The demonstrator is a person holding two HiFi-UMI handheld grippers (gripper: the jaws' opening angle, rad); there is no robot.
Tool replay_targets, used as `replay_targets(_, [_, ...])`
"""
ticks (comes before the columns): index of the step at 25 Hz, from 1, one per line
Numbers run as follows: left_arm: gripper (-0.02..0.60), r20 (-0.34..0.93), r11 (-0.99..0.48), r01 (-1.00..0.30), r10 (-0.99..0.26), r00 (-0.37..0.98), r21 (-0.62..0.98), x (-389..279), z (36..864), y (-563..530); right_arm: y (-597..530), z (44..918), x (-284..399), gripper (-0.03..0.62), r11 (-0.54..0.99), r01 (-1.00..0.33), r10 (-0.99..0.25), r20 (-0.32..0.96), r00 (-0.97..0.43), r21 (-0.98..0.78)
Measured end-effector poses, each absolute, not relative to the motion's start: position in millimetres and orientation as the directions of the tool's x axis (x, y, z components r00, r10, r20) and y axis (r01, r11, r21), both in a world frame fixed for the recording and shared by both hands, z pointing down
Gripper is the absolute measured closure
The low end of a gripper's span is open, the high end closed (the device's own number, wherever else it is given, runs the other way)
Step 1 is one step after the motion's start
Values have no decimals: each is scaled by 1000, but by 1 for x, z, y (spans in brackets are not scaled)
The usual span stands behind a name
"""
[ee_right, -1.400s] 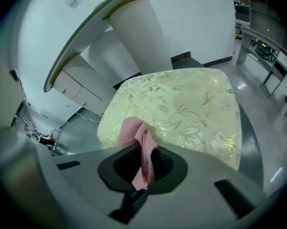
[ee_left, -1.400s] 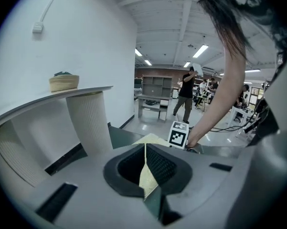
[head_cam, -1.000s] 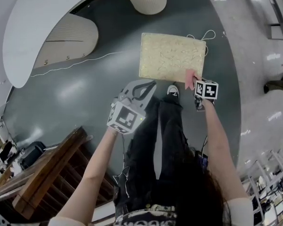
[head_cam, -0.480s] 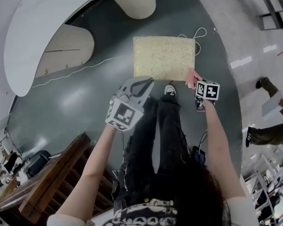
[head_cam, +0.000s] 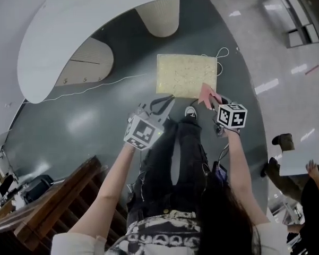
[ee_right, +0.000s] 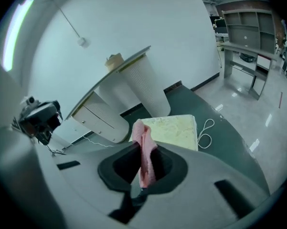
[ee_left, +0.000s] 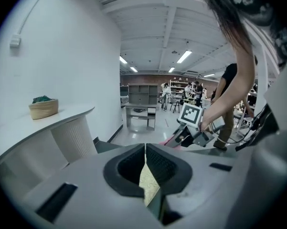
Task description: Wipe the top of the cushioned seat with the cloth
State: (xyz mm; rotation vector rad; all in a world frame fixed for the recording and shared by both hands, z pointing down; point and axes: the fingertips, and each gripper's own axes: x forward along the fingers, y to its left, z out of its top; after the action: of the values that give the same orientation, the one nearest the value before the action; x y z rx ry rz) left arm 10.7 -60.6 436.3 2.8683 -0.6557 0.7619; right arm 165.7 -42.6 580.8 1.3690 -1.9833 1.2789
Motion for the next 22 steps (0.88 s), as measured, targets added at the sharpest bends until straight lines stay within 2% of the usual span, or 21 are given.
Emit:
replay_targets(12, [572,479,-829,-559,-486,731,12,-96,395,-9,-18,436,42,583,192,-819,-608,590,-531,-540])
replay_targets(22, [572,461,-734,-680,-599,655,13,-172,378,5,-3,392,-16,583,322,-808,-569,581,-582,-494])
